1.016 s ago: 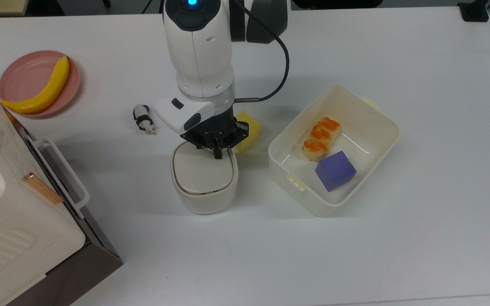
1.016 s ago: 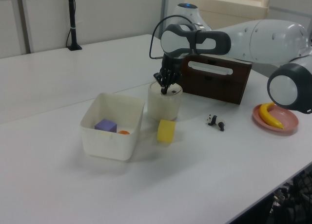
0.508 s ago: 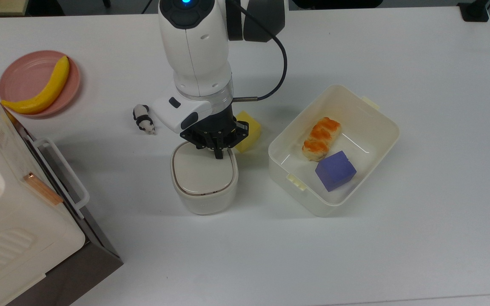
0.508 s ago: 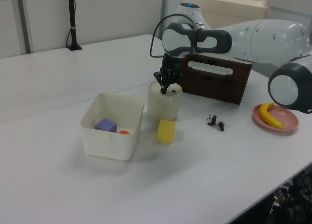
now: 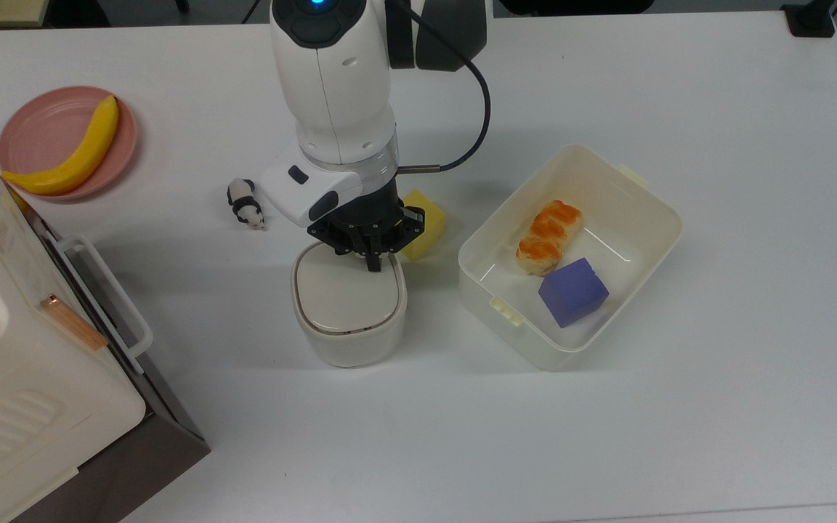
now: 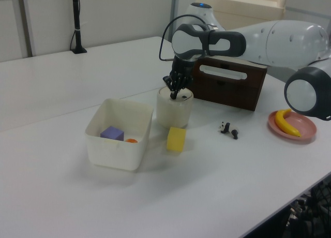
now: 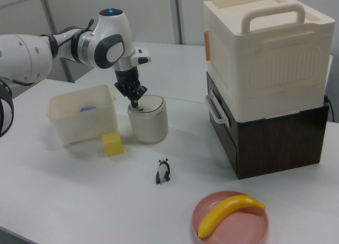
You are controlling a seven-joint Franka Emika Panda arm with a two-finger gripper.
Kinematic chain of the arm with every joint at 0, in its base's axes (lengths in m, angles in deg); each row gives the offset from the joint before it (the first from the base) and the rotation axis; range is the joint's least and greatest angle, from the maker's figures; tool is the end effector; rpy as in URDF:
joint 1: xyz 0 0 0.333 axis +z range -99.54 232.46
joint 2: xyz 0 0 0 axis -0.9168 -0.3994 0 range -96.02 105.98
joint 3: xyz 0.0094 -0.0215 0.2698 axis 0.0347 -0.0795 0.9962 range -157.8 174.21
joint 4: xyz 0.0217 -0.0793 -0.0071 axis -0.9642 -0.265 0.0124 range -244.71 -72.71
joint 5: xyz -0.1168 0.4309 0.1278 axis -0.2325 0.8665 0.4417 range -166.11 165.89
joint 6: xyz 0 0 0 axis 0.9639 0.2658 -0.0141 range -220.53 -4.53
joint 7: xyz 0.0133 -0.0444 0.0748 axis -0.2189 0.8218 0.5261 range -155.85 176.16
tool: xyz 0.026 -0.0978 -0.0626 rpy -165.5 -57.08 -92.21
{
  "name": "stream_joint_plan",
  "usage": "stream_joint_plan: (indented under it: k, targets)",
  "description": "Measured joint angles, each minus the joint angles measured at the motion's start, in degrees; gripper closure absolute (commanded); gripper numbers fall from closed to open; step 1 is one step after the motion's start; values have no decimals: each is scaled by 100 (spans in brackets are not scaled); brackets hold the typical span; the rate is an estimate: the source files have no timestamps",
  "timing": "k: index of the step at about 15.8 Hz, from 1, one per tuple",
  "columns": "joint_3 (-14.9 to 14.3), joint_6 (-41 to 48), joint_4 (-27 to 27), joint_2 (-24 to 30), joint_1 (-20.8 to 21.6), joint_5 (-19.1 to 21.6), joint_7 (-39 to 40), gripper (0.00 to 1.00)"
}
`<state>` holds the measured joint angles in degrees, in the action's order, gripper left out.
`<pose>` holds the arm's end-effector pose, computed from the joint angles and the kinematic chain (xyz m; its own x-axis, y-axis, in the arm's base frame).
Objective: Close the trash can
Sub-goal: 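Push the raised lid down onto the can's rim with the gripper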
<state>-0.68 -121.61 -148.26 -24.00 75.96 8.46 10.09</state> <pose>0.7652 0.0351 0.3604 0.9903 -0.0270 0.1362 -0.0180 -0.9976 -0.0672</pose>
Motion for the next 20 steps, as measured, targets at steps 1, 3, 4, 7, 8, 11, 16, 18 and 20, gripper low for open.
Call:
stream_joint_plan:
  k: [1,3,4,7,8,11,16,18,20]
  targets:
    - [0,0,0,0,0,0,0,100]
    - [0,0,0,0,0,0,0,100]
    - [0,0,0,0,0,0,0,100]
    - [0,0,0,0,0,0,0,100]
    - [1,1,33,25,-3,3,-2,100]
    - [1,1,81,19,-10,3,-2,100]
    - [-58,74,88,258,-527,483,73,100]
    - [-56,112,78,370,-626,504,89,100]
    - [-56,113,59,394,-639,504,89,100]
